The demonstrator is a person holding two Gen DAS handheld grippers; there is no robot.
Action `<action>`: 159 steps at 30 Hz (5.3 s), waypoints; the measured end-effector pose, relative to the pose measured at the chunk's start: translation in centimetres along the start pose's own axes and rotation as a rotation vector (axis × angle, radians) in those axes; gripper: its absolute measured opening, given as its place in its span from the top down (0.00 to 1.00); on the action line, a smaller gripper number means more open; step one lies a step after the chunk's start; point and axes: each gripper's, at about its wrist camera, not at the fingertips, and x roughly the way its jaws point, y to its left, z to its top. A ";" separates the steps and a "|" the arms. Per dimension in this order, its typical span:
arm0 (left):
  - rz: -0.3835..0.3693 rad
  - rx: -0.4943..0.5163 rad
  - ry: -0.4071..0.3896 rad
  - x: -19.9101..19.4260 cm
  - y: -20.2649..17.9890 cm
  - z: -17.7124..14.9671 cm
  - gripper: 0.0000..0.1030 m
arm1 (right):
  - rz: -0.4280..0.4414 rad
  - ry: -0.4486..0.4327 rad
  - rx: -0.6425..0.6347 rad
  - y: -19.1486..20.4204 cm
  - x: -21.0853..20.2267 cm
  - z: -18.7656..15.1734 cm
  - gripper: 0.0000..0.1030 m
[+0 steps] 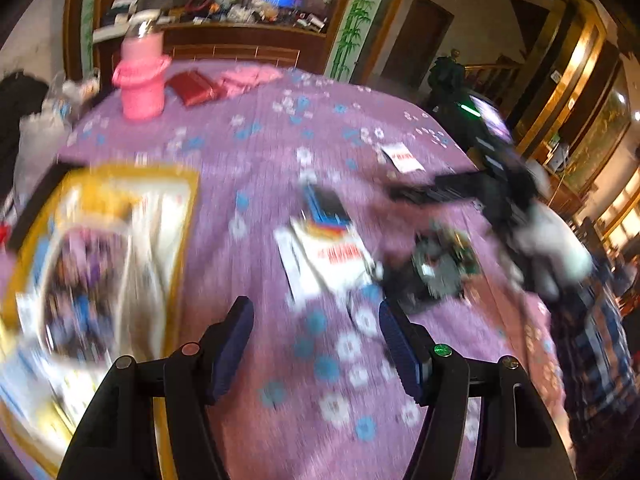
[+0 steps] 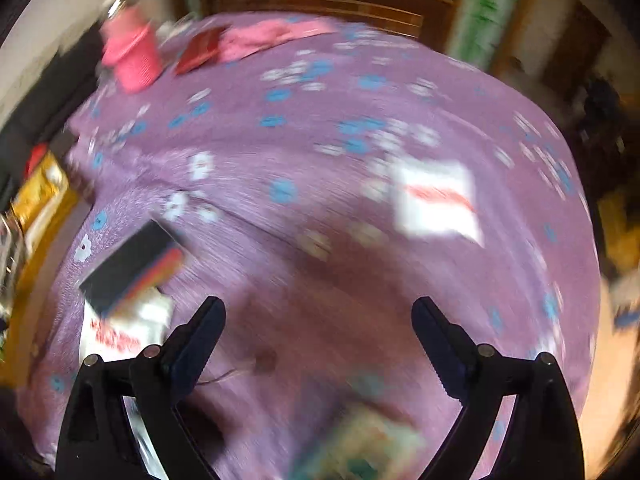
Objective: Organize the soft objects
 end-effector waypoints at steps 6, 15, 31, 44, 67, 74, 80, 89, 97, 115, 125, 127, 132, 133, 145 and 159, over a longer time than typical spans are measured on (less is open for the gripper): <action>0.001 -0.024 0.034 4.8 0.4 5.6 0.34 | 0.104 -0.014 0.309 -8.5 -1.8 -5.4 0.09; 0.046 -0.055 0.146 14.0 0.5 8.8 0.34 | 0.185 -0.025 0.345 -6.8 -0.7 -7.3 0.09; 0.143 0.177 0.139 16.5 -3.5 8.7 0.59 | 0.017 -0.038 0.202 -2.4 0.9 -8.0 0.23; 0.053 0.102 0.023 10.2 -2.7 8.1 0.61 | 0.109 -0.118 0.337 -5.1 -3.6 -10.3 0.52; 0.144 -0.225 -0.188 -8.1 15.2 0.9 0.61 | 0.350 -0.207 -0.004 15.7 -10.9 -6.2 0.51; 0.193 -0.284 -0.134 -4.8 19.9 1.7 0.60 | 0.428 -0.143 -0.103 24.1 -8.3 -3.4 0.51; 0.228 -0.311 -0.067 -1.7 21.6 2.3 0.59 | 0.326 -0.145 -0.132 27.1 -5.5 1.9 0.51; 0.191 -0.323 -0.104 -4.4 21.6 -0.1 0.49 | 0.270 -0.038 -0.142 30.0 2.0 6.9 0.48; 0.297 -0.236 -0.263 -9.8 18.4 -1.0 0.40 | 0.370 -0.059 -0.095 29.3 0.8 6.0 0.26; 0.539 -0.074 -0.419 -13.5 7.7 -5.2 0.39 | 0.402 -0.260 -0.014 19.9 -10.0 -4.3 0.18; 0.535 -0.011 -0.420 -12.7 2.5 -5.8 0.39 | 0.346 -0.284 0.040 13.9 -10.6 -9.5 0.16; 0.525 0.003 -0.415 -12.3 1.6 -5.8 0.39 | 0.345 -0.283 0.061 12.7 -10.4 -10.4 0.16; 0.510 0.034 -0.379 -10.6 0.0 -5.9 0.39 | 0.336 -0.281 0.132 9.1 -9.6 -11.7 0.16; 0.508 0.040 -0.372 -10.3 -0.3 -5.9 0.39 | 0.332 -0.280 0.149 8.3 -9.4 -12.0 0.16; 0.483 0.117 -0.319 -6.7 -4.0 -6.0 0.39 | 0.309 -0.251 0.261 3.0 -7.1 -15.1 0.16; 0.480 0.169 -0.346 -5.3 -8.2 -5.7 0.39 | 0.277 -0.293 0.236 1.3 -7.9 -17.0 0.16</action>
